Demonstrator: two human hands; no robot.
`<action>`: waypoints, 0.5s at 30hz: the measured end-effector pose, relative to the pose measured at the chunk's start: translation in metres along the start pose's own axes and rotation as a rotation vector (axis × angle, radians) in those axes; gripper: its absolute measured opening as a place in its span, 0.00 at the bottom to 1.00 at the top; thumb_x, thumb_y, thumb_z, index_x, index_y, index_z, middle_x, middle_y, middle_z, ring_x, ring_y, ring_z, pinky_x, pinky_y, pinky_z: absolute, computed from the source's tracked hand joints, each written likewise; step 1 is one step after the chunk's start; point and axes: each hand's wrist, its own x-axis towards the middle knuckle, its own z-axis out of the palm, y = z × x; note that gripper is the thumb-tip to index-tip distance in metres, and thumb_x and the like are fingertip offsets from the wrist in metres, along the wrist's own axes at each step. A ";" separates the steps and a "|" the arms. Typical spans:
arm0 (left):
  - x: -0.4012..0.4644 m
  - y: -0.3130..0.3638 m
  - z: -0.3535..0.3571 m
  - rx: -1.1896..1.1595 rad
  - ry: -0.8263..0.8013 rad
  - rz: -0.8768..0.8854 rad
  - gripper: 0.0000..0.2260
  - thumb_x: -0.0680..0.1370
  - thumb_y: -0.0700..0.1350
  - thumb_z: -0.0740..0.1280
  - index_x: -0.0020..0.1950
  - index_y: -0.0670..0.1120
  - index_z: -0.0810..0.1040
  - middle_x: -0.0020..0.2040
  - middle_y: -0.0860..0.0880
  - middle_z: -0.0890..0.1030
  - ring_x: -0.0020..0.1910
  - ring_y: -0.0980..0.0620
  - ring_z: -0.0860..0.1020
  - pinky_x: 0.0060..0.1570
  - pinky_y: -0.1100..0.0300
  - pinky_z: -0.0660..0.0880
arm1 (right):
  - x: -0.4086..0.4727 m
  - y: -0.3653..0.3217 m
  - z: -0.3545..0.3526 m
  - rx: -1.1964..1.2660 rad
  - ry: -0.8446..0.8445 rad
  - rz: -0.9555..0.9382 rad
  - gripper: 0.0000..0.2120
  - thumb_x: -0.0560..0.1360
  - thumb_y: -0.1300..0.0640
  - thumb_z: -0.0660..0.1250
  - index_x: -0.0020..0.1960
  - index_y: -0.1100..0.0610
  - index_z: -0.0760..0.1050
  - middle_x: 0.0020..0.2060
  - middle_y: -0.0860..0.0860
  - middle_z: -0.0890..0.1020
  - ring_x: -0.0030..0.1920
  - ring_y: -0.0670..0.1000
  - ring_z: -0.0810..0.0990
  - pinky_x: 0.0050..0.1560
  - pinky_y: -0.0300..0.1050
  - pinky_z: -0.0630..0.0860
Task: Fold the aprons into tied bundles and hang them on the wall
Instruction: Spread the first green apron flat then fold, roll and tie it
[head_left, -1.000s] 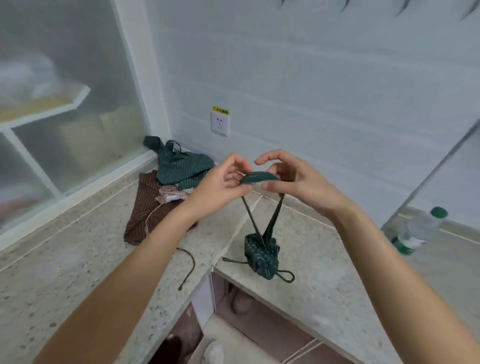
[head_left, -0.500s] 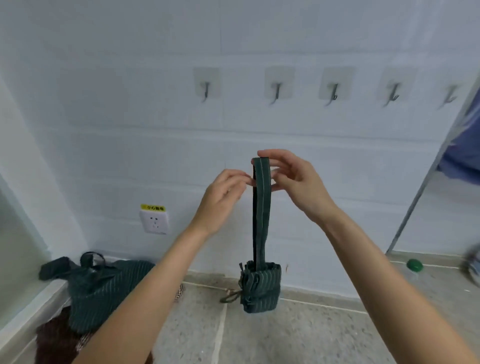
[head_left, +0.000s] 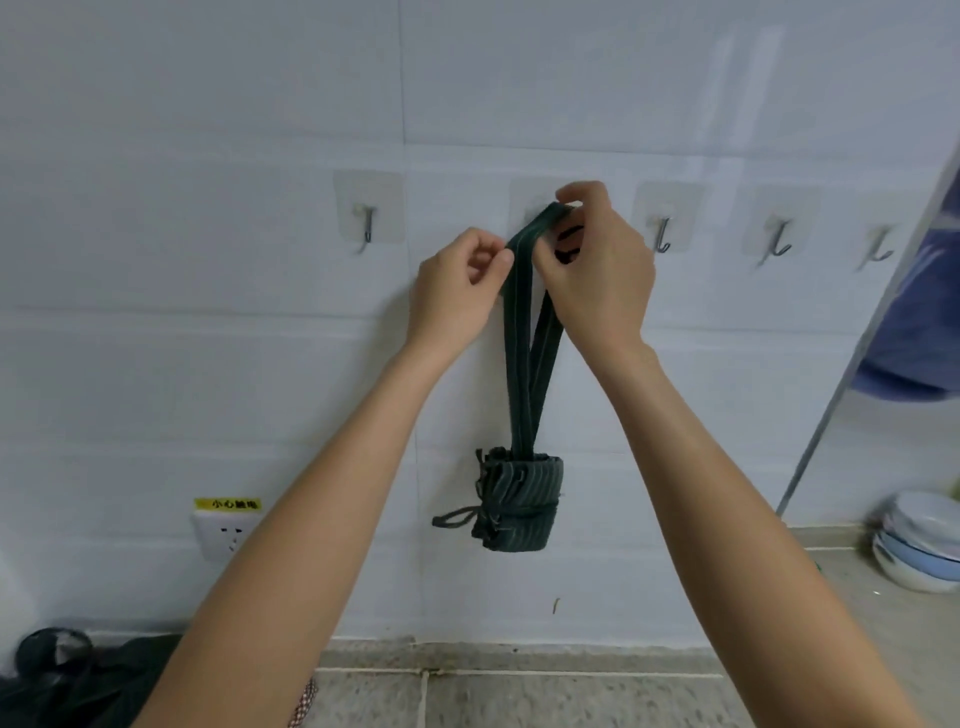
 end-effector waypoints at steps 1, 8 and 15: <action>0.001 -0.003 0.002 0.057 0.019 0.008 0.03 0.77 0.47 0.66 0.46 0.49 0.78 0.37 0.58 0.79 0.36 0.57 0.80 0.43 0.53 0.79 | 0.003 0.003 0.002 -0.043 -0.013 -0.009 0.15 0.71 0.55 0.63 0.57 0.54 0.71 0.40 0.43 0.80 0.41 0.46 0.78 0.36 0.44 0.71; -0.013 -0.018 0.005 0.250 0.053 0.030 0.05 0.76 0.47 0.65 0.47 0.49 0.79 0.37 0.55 0.80 0.38 0.57 0.80 0.44 0.60 0.77 | -0.006 0.016 0.008 -0.092 -0.170 -0.072 0.16 0.71 0.60 0.63 0.57 0.57 0.68 0.31 0.41 0.67 0.33 0.49 0.70 0.30 0.43 0.61; -0.023 -0.021 -0.002 0.348 0.063 -0.032 0.05 0.76 0.49 0.65 0.46 0.51 0.80 0.38 0.57 0.80 0.39 0.57 0.80 0.41 0.61 0.76 | -0.009 0.021 0.004 0.109 -0.212 -0.023 0.13 0.73 0.60 0.64 0.58 0.57 0.70 0.36 0.48 0.75 0.37 0.47 0.73 0.39 0.43 0.71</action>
